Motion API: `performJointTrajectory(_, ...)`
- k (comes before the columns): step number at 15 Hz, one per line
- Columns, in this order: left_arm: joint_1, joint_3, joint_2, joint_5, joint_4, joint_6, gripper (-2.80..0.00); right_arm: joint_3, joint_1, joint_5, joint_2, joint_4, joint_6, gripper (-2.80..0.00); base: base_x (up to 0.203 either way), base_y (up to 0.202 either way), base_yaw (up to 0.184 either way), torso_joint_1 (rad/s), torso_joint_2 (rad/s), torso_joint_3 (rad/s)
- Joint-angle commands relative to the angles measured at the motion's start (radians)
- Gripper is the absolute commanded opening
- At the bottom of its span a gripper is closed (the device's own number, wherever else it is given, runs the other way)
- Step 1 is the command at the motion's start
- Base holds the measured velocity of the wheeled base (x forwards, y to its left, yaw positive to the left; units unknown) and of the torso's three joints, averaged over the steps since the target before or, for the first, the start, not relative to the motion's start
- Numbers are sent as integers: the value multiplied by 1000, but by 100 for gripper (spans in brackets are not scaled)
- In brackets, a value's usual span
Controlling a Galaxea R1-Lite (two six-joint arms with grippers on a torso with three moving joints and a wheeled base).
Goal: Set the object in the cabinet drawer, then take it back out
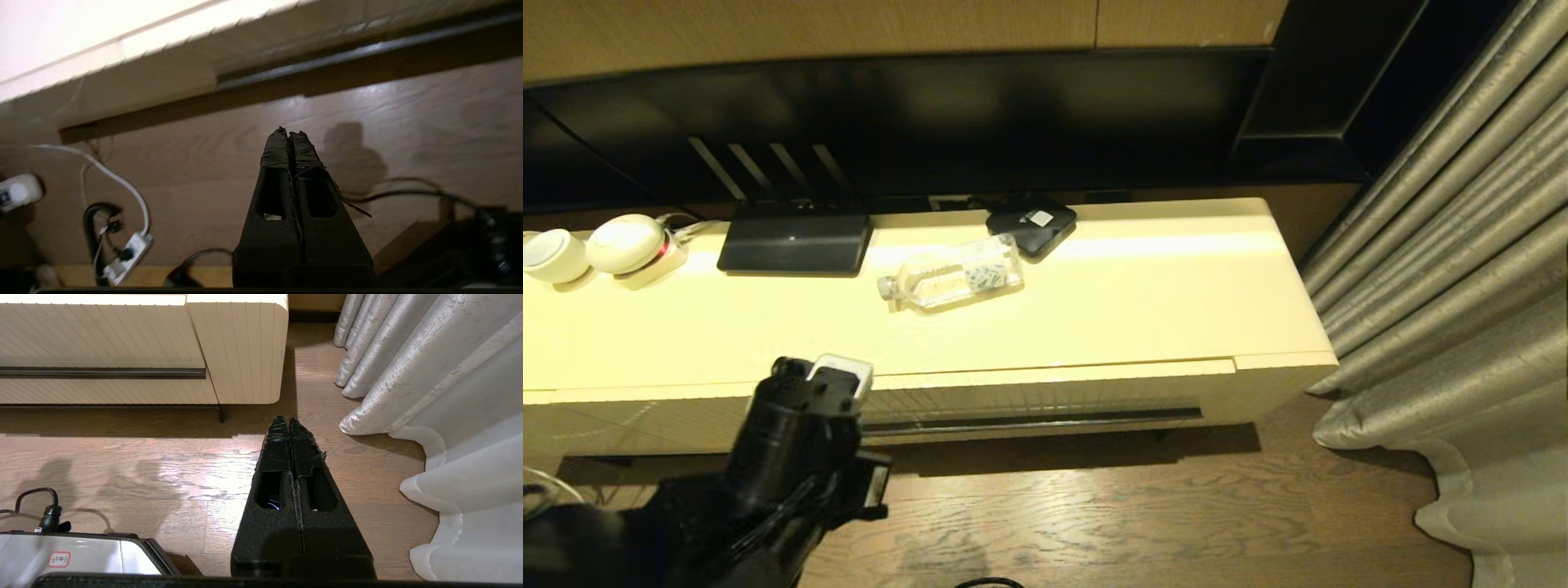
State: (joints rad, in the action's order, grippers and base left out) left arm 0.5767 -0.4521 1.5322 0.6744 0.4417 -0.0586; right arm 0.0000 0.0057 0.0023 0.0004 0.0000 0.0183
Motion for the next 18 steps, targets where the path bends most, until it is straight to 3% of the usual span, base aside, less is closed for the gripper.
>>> performJointTrajectory(1,-15,116,-205,7,-12,4,-280,0,0,1,1,0,0,-280,0,0,0,0,0,0)
performJointTrajectory(5,-20,219,-461,6,-20,49,-280,0,0,1,1,0,0,-280,0,0,0,0,0,0)
performJointTrajectory(9,-37,348,-762,7,-43,220,-280,0,0,1,1,0,0,-280,0,0,0,0,0,0)
performJointTrajectory(12,-120,398,-985,38,-184,260,-280,0,0,1,1,-2,0,-280,0,0,0,0,0,0)
performJointTrajectory(13,-174,409,-1017,86,-220,263,-280,0,0,1,1,0,0,-280,0,0,0,0,0,0)
performJointTrajectory(15,-334,431,-1044,107,-241,258,-280,0,0,1,1,0,0,-280,0,0,0,0,0,0)
performJointTrajectory(18,-520,442,-1176,1,-281,250,-280,0,0,1,1,0,0,-280,0,0,0,0,0,0)
